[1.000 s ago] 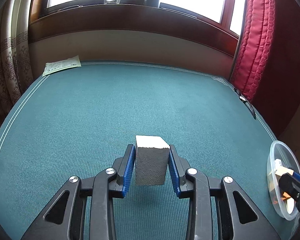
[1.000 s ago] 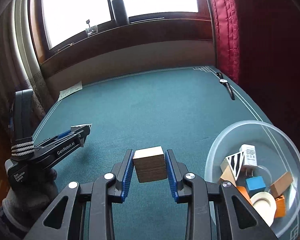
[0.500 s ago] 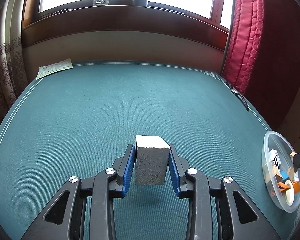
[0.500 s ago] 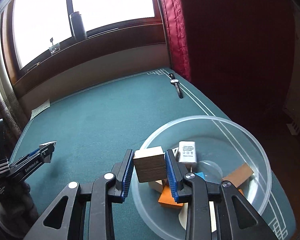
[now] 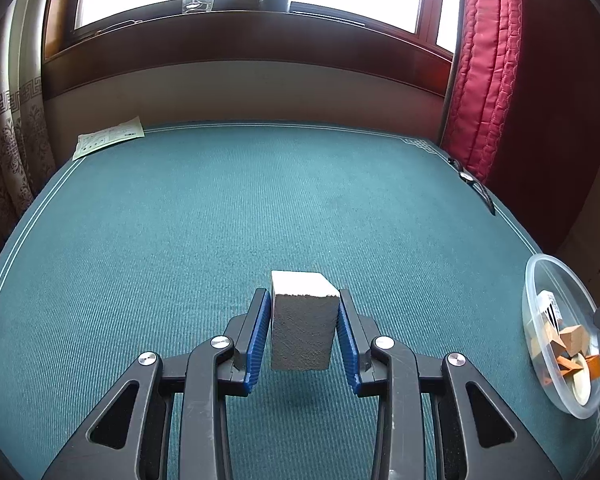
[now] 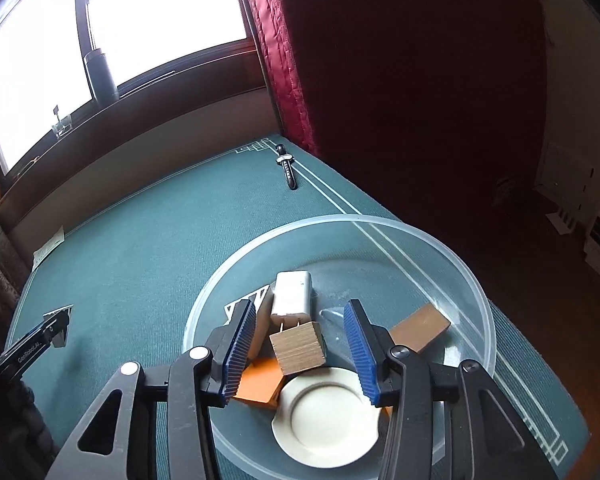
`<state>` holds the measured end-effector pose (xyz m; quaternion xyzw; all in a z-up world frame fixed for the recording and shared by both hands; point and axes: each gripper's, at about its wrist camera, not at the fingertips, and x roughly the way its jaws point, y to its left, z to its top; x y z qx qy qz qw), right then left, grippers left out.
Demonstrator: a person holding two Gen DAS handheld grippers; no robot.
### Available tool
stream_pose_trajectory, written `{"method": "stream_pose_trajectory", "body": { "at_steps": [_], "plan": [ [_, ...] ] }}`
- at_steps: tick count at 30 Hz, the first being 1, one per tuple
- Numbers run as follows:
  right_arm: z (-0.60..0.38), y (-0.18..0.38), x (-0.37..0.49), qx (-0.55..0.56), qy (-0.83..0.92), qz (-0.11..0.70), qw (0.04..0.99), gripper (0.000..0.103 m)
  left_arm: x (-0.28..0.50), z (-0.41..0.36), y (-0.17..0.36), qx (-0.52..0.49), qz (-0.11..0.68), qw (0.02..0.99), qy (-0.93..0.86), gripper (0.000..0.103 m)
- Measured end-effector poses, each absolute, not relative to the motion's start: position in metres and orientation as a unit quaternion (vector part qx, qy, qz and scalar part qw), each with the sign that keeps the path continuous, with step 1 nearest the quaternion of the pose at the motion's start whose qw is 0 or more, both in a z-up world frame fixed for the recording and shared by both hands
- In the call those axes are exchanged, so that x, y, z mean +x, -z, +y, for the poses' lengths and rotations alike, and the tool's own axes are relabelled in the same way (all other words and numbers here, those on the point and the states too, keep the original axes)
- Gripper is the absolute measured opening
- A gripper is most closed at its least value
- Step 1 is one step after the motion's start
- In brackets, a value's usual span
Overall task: Organize rigid objects
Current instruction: 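Carry the wooden triangular block into the clear bowl with the right gripper and release it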
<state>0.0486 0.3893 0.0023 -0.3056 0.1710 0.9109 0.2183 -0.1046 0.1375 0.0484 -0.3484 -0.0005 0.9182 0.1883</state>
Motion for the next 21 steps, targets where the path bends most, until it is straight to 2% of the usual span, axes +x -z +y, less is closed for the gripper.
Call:
{"method": "stream_pose_trajectory", "body": {
  "at_steps": [4, 10, 21],
  "plan": [
    [0.394, -0.001, 0.055, -0.305, -0.91, 0.176, 0.218, 0.05, -0.098, 0.141, -0.048, -0.355, -0.001, 0.195, -0.914, 0.034],
    [0.4, 0.003, 0.063, -0.3, -0.909, 0.184, 0.222, 0.061, -0.081, 0.153, -0.052, -0.358, 0.006, 0.214, -0.909, 0.034],
    [0.418, -0.002, 0.091, -0.275, -0.913, 0.191, 0.232, 0.067, -0.048, 0.202, -0.077, -0.346, 0.019, 0.272, -0.898, 0.034]
  ]
}}
